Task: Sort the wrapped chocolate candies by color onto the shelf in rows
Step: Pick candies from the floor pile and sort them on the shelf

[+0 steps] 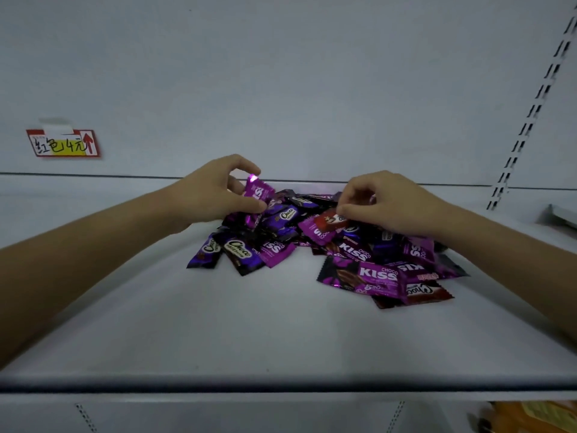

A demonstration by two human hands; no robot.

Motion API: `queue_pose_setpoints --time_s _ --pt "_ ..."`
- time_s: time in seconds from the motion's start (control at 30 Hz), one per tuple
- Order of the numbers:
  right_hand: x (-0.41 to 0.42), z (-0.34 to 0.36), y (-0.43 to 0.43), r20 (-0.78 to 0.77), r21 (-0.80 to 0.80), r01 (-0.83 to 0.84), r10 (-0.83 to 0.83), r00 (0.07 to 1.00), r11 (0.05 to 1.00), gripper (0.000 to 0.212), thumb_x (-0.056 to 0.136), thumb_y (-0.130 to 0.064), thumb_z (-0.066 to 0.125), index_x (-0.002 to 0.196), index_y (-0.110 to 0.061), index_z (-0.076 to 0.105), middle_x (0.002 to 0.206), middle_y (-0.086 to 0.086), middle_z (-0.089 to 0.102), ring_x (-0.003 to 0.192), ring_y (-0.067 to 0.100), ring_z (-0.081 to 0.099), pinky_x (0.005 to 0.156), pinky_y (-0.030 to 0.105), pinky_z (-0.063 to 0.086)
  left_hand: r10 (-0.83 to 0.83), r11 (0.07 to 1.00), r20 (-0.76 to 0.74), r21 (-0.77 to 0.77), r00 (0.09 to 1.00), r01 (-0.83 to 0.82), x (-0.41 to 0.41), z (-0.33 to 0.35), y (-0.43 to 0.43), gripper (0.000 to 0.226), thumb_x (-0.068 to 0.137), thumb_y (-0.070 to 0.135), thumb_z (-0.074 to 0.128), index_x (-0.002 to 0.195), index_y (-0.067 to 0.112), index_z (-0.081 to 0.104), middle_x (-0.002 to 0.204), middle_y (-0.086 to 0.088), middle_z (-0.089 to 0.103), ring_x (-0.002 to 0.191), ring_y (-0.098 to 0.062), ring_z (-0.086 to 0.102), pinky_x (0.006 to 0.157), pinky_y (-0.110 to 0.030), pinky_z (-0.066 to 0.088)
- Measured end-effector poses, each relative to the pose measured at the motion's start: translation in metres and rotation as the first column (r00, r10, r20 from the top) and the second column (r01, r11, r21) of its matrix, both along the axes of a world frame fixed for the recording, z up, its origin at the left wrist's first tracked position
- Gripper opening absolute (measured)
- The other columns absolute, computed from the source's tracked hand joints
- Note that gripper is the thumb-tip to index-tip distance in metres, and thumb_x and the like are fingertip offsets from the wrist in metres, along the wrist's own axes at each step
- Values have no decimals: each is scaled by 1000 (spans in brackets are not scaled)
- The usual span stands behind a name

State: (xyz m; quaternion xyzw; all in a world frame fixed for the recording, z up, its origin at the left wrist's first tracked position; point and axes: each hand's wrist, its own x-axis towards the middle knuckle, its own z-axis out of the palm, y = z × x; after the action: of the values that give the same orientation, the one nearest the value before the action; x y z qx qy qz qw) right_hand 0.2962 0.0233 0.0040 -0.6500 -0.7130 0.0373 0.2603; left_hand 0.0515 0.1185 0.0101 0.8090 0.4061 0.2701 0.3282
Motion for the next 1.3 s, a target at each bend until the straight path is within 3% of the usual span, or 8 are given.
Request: queue_pose_setpoints --time_s 0.17,0.3,0.5,0.73,0.87,1.0,1.13,1.3 --pt "10 -1 3 119 31 177 -180 976 984 10 85 -28 62 88 -19 66 88 -8 64 86 12 60 70 25 42 10 978 -327 198 945 58 -10 -1 1 31 86 27 68 116 31 61 115 1 55 87 -11 57 75 -23 44" --pt "-3 2 12 186 129 49 -72 980 990 20 89 -21 57 108 -22 65 109 -2 63 97 11 55 77 22 38 4 924 -299 367 954 111 6 0 -9 34 85 51 57 102 25 73 102 4 67 100 -14 57 79 -23 38" --pt "-36 15 38 248 -284 -126 199 948 950 57 91 -20 46 145 -31 33 151 -1 32 138 17 28 113 30 20 -35 902 -381 386 924 193 22 -6 -10 30 80 48 67 101 27 70 96 10 62 94 -10 56 70 -18 40" --pt "-29 12 41 17 -252 -169 179 984 953 18 88 -30 62 104 -25 66 109 -13 66 104 4 60 99 30 45 -189 942 -356 198 915 272 -3 5 -8 20 78 19 76 85 32 63 98 10 65 84 -9 63 78 -31 53" --pt "-18 16 32 -154 -244 -231 198 968 942 48 86 -8 63 128 -29 49 130 -7 51 116 7 55 96 24 46 -271 936 -342 126 900 329 -6 7 -10 43 80 6 68 111 34 58 114 13 58 84 -12 61 81 -34 55" --pt "-19 16 29 235 -82 -69 86 968 994 31 86 -14 58 115 -3 62 125 9 58 113 18 55 95 33 42 -283 903 -384 203 879 379 -3 8 -11 23 87 8 56 104 21 64 98 2 68 86 -16 65 80 -41 54" --pt "-18 9 30 334 -16 2 3 943 1000 31 90 -23 55 119 -17 63 109 2 64 96 19 58 84 30 46 -178 902 -273 338 946 267 1 9 1 15 85 12 51 94 22 57 85 2 60 73 -15 56 65 -26 45" --pt "-20 15 25 -60 180 -57 69 996 982 30 92 -18 54 121 -25 52 81 -9 62 76 16 60 73 31 47 -252 887 -481 232 840 399 3 0 5 33 84 17 51 116 26 53 106 7 53 84 3 52 75 -15 41"
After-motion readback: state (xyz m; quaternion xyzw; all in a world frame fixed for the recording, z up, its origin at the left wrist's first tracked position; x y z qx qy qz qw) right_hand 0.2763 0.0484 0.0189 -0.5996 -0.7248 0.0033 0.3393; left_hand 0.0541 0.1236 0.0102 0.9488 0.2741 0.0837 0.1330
